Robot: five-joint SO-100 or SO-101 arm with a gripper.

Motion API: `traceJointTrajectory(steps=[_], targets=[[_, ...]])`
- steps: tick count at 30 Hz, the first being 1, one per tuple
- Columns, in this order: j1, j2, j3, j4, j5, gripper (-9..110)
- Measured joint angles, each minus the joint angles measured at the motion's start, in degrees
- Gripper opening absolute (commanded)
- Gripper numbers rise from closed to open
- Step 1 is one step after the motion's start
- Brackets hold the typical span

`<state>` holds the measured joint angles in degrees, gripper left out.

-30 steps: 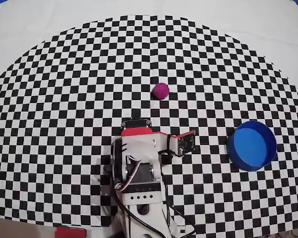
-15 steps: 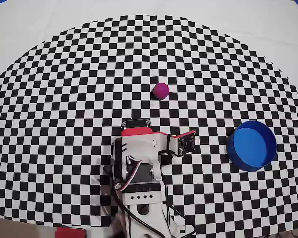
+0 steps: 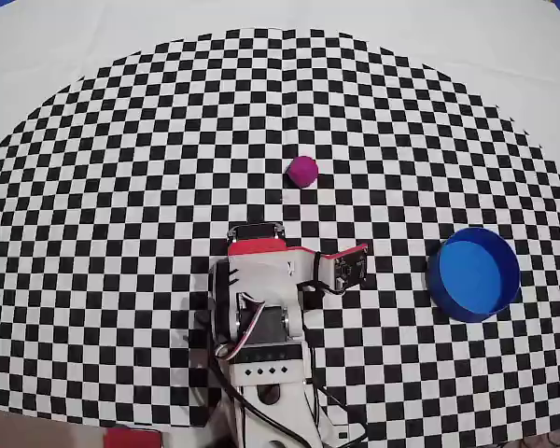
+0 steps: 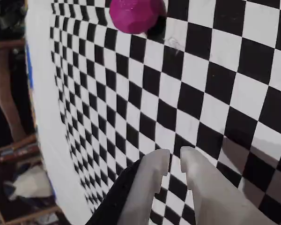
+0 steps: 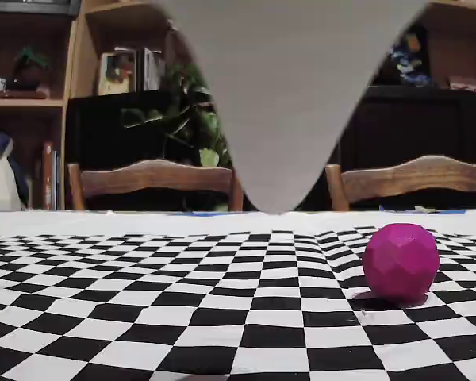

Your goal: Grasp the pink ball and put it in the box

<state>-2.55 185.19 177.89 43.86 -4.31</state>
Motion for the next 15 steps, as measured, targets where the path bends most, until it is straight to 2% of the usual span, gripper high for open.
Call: traceJointTrajectory(steps=[15], targets=[[0.53, -4.13, 0.0, -21.97, -3.34, 0]])
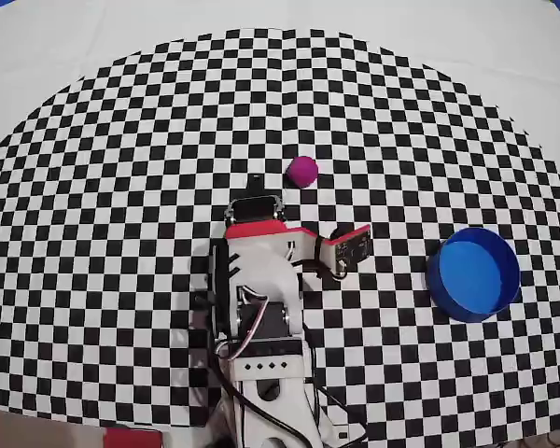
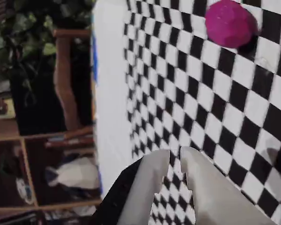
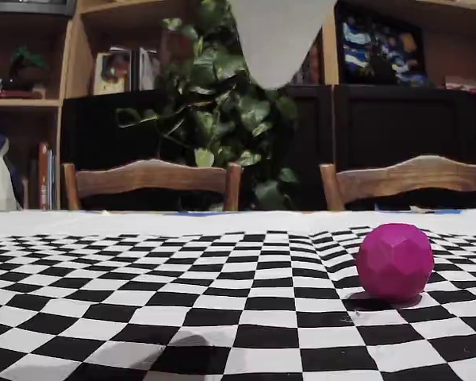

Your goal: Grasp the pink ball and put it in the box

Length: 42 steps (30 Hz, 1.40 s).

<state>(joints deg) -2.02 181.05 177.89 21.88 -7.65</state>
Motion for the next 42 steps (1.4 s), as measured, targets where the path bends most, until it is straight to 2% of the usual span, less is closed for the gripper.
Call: traceJointTrajectory(steps=[6, 9, 12, 22, 27, 29, 31, 34, 36, 42], targets=[[0.0, 0.0, 0.0, -11.07, -4.13, 0], [0.0, -0.18, 0.0, -13.27, -10.9, 0], [0.0, -0.62, 0.0, -13.97, -21.71, 0], [0.62, -1.58, 0.0, -19.16, -69.87, 0], [0.62, -1.58, 0.0, -21.71, -83.5, 1], [0.62, -1.58, 0.0, -21.97, -85.52, 1], [0.62, -1.67, 0.0, -21.97, -86.31, 10], [1.49, -2.99, 0.0, -21.97, -86.4, 13], [2.02, -3.69, 0.0, -21.97, -86.4, 21], [3.16, -4.22, 0.0, -21.97, -86.4, 23]])
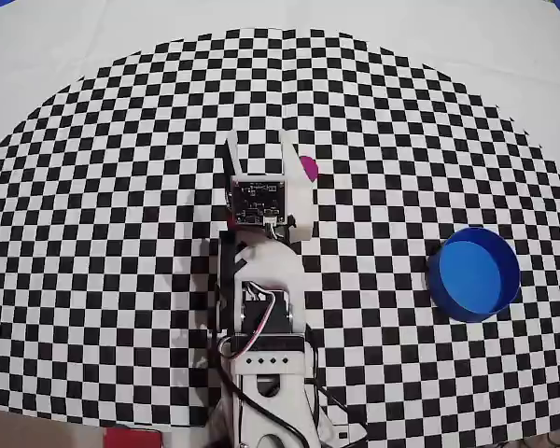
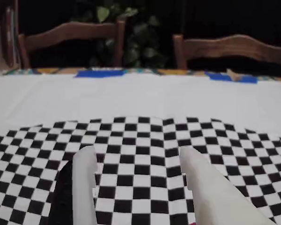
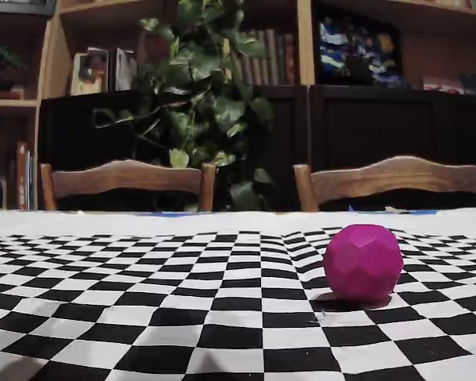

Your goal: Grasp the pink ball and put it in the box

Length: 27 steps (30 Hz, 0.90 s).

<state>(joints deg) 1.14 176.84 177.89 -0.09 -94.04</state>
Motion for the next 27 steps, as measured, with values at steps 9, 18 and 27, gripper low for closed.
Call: traceJointTrajectory(steps=[9, 18, 27], targets=[[0.35, 0.0, 0.0, 0.0, 0.0, 29], [0.44, 0.0, 0.0, 0.0, 0.0, 29], [3.08, 0.0, 0.0, 0.0, 0.0, 29]])
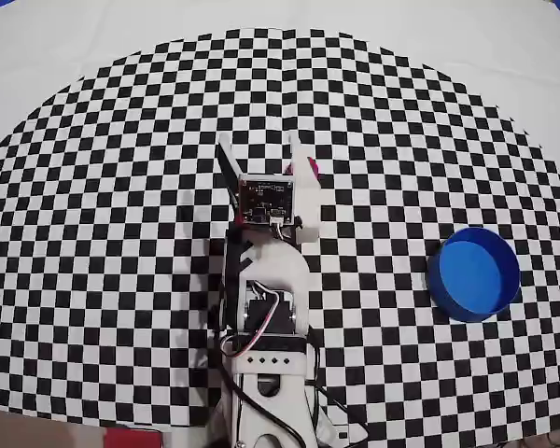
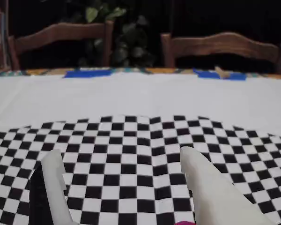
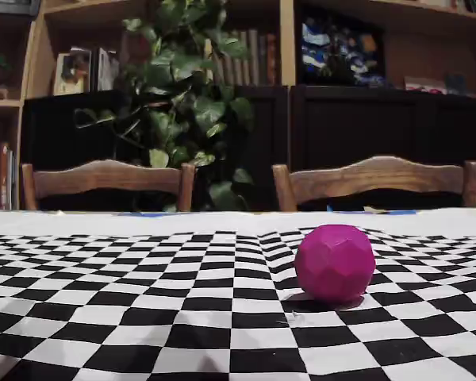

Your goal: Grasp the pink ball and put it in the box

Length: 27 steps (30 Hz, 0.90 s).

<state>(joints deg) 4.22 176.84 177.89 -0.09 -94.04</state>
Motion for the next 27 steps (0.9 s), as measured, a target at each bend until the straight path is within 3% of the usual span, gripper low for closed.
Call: traceJointTrajectory(steps=[27], targets=[[9.23, -0.97, 0.0, 0.18, 0.0, 29]])
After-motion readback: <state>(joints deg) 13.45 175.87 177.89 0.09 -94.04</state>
